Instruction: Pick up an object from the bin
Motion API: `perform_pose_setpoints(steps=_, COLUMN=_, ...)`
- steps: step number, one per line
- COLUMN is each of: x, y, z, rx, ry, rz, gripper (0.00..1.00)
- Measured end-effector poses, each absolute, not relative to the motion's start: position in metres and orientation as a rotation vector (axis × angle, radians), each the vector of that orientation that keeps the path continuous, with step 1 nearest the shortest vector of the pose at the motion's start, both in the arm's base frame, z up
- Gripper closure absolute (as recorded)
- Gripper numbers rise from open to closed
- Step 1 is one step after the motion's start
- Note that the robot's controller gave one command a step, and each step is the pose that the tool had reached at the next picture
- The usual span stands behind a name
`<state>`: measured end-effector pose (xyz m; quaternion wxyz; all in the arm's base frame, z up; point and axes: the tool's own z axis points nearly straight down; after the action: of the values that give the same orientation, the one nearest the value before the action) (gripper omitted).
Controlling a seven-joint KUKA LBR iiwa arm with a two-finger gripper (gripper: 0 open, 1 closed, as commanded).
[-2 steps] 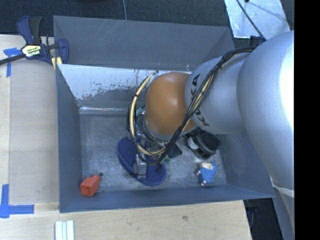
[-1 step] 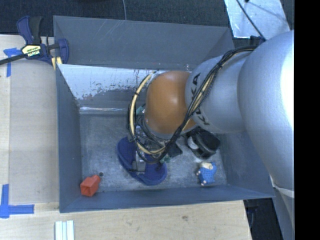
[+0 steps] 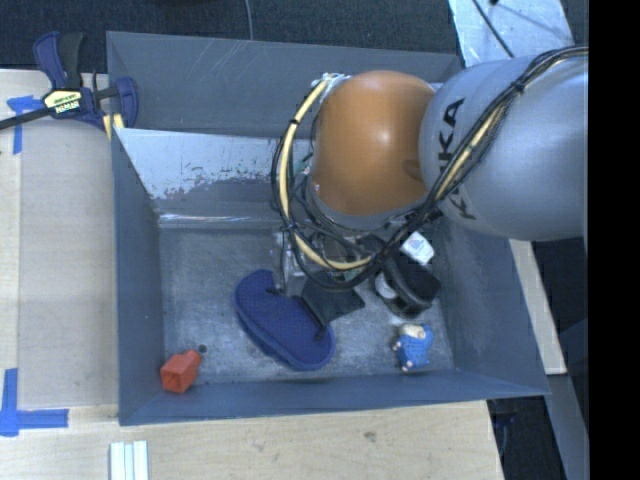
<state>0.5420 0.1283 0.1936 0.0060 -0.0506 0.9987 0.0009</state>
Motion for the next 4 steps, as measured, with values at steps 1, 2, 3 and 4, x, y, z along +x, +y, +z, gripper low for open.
perform_pose_setpoints(steps=1, x=0.540, y=0.128, z=0.189, rx=-0.158, ry=3.135, rz=0.001, gripper=0.00)
perform_pose_setpoints(steps=2, x=0.552, y=0.126, z=0.067, rx=-0.269, ry=3.139, rz=-0.001, gripper=0.00)
perform_pose_setpoints(steps=3, x=0.558, y=0.126, z=0.074, rx=-0.263, ry=3.116, rz=0.004, gripper=1.00)
perform_pose_setpoints(steps=4, x=0.532, y=0.137, z=0.074, rx=-0.123, ry=3.124, rz=0.004, gripper=1.00)
